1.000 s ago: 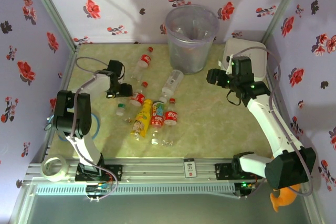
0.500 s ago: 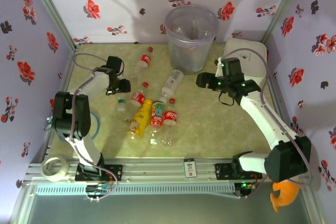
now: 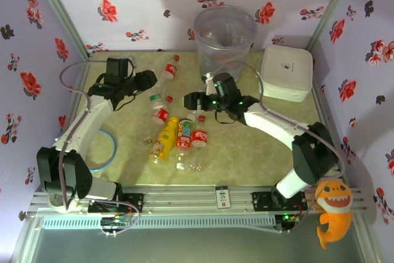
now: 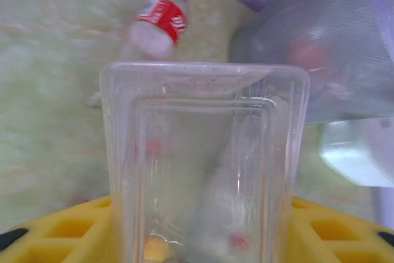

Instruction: Put the plastic bottles in the bin

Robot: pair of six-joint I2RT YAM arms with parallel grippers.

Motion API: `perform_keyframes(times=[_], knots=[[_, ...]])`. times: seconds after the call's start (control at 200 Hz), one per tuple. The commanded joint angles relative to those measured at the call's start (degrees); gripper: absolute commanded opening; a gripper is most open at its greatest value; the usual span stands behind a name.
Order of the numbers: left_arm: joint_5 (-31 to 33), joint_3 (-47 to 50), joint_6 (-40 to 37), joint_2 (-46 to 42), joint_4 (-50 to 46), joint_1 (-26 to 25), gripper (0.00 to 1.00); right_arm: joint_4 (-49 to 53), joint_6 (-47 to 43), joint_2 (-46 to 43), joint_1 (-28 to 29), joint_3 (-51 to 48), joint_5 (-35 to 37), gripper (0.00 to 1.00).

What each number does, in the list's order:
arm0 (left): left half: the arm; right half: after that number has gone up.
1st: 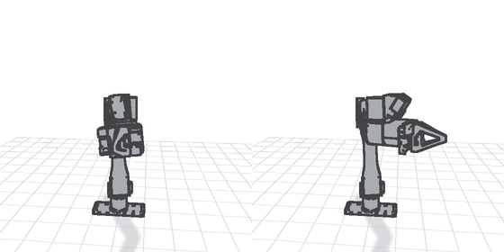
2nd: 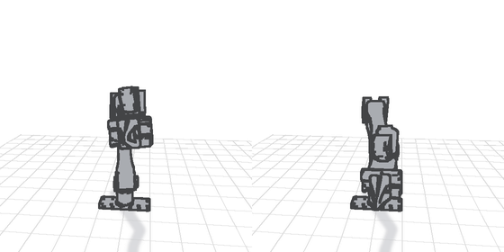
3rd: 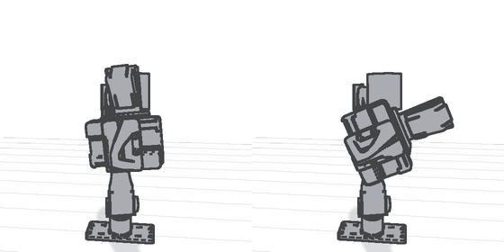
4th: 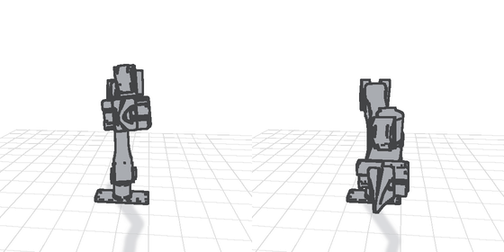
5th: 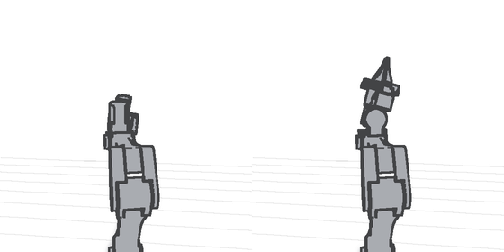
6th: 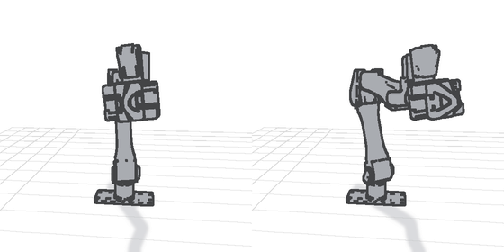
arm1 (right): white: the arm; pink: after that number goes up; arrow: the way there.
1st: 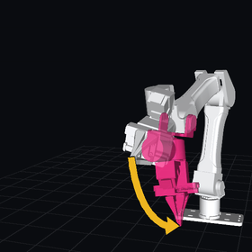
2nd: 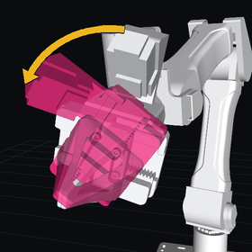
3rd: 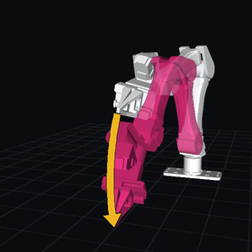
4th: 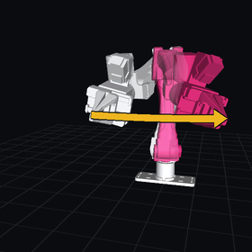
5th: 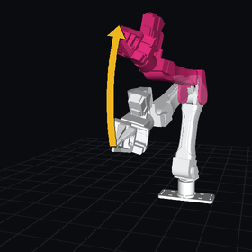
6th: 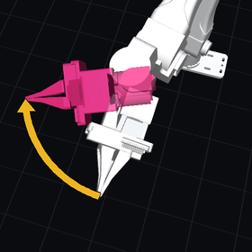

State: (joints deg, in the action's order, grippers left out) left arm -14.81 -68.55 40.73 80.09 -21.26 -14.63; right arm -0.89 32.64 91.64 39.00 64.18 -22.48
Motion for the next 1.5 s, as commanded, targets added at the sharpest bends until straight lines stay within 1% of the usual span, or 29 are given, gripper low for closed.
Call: perform_keyframes(times=[0.0, 0.155, 0.275, 0.34, 0.43, 0.515, 0.625, 0.72, 0.87, 0.935, 1.0, 1.1, 1.14, 1.175, 1.2, 1.22, 1.27, 1.305, 1.405, 1.495], knots=[[-5.5, 3.6, 12.0, -1.5, 9.9, -1.4, 0.52, -10.7, 3.1, 2.9, 1.5, 3.9, -1.9, 0.82], [-5.6, 4.5, 13.0, -2.1, 11.5, -2.4, 0.52, -17.4, 8.4, 6.6, 2.0, 5.4, -6.6, 0.82], [-5.5, 5.0, 14.7, -1.1, 14.9, -2.7, 0.52, -19.5, 11.1, 8.9, 2.8, 5.8, -9.9, 0.78], [-5.0, 5.1, 15.5, -0.2, 17.7, -3.3, 0.52, -19.6, 11.9, 9.9, 3.3, 5.7, -10.0, 0.76], [-4.7, 4.2, 15.7, 1.1, 19.2, -4.2, 0.52, -19.5, 12.4, 10.7, 3.5, 5.8, -10.1, 0.72], [-4.8, 3.5, 15.7, 2.1, 19.9, -4.9, 0.52, -18.1, 11.5, 10.8, 3.4, 6.5, -9.7, 0.70], [-4.8, 3.0, 15.0, 2.6, 19.6, -5.6, 0.52, -17.0, 10.2, 10.6, 3.1, 7.0, -8.3, 0.63], [-5.2, 3.0, 13.9, 2.4, 18.8, -5.8, 0.52, -16.3, 9.7, 10.1, 2.1, 6.9, -7.6, 0.62], [-5.6, 3.2, 13.6, 2.4, 18.6, -5.8, 0.52, -14.7, 8.7, 9.5, 0.8, 7.4, -8.5, 0.48], [-5.6, 3.2, 14.2, 2.8, 19.5, -5.8, 0.54, -14.1, 8.4, 9.4, 0.8, 7.6, -8.9, 0.41], [-5.7, 3.2, 14.4, 3.2, 20.3, -5.8, 0.56, -13.9, 8.3, 9.1, 0.7, 7.5, -9.0, 0.39], [-6.2, 2.9, 14.6, 3.5, 21.0, -5.8, 0.56, -14.5, 8.5, 8.2, 0.5, 7.0, -9.2, 0.37], [-6.3, 2.8, 14.6, 3.4, 21.1, -5.8, 0.58, -14.8, 8.5, 7.8, 0.2, 6.9, -9.4, 0.37], [-6.3, 2.9, 14.4, 3.3, 21.2, -5.8, 0.62, -15.0, 8.7, 7.5, 0.0, 6.8, -9.5, 0.36], [-6.3, 2.8, 14.2, 3.2, 21.3, -5.8, 0.66, -15.1, 8.7, 7.3, -0.3, 6.7, -9.6, 0.35], [-6.3, 2.6, 14.0, 3.1, 21.1, -5.8, 0.71, -15.1, 8.7, 7.1, -0.5, 6.6, -9.7, 0.35], [-6.3, 2.3, 13.2, 2.7, 20.8, -5.6, 0.80, -14.8, 8.6, 6.3, -1.0, 6.6, -9.8, 0.34], [-6.3, 2.1, 12.7, 2.4, 20.5, -5.4, 0.84, -14.3, 8.3, 5.7, -1.5, 6.6, -9.8, 0.34], [-6.5, 2.1, 11.4, 0.5, 19.2, -4.2, 0.93, -10.1, 5.6, 3.1, -3.1, 7.4, -9.3, 0.34], [-6.6, 2.9, 8.7, -2.0, 16.1, -2.2, 0.95, -1.9, -0.1, 0.5, -4.8, 10.2, -7.2, 0.34]])
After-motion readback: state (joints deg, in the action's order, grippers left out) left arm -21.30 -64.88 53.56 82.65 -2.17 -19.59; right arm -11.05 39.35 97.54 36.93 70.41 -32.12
